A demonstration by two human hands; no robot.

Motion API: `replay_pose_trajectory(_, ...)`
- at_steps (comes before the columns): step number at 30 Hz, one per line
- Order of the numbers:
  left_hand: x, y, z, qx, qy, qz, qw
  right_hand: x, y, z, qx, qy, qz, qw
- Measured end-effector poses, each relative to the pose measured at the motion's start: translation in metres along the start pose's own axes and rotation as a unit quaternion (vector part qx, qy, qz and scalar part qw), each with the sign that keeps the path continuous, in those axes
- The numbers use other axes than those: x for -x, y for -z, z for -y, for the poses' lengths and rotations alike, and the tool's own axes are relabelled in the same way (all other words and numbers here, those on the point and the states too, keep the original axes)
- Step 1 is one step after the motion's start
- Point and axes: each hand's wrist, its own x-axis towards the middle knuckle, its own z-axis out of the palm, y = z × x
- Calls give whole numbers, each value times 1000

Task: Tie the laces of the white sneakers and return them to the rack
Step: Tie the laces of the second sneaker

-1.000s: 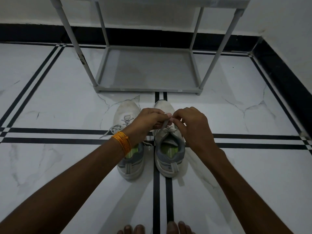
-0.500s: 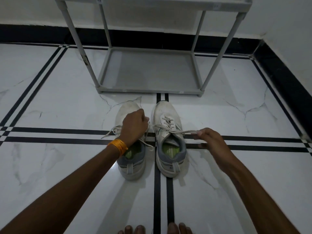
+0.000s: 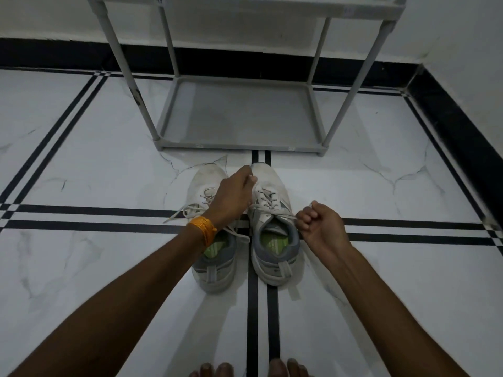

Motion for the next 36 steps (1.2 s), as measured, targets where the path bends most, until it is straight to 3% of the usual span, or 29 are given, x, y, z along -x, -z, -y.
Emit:
replay_pose_trajectory(10, -12, 6, 9, -50, 44, 17, 998, -9, 13, -3, 45, 54, -95, 993)
replay_pose_trajectory(16, -14, 6, -3, -117, -24, 7, 993, -12, 8, -4, 92, 77, -108, 987)
replay_pose_trajectory(23, -9, 5, 3, -155, -33, -10, 987, -12, 11, -10, 142, 97, -121, 978)
replay_pose_trajectory(29, 4, 13, -1, -75, -27, 14, 997, -1, 0, -10, 288, 121, -80, 947)
replay_pose_trajectory(32, 25, 31, 0, -52, -47, 23, 997, 12, -11, -2, 445, 107, -59, 887)
replay_pose_trajectory(34, 41, 46, 12, -73, -33, -24, 996, 18, -12, 4, 584, 129, -49, 800)
replay_pose_trajectory(36, 59, 63, 27, -143, 34, -35, 989, 24, -16, 6, 686, 137, -10, 714)
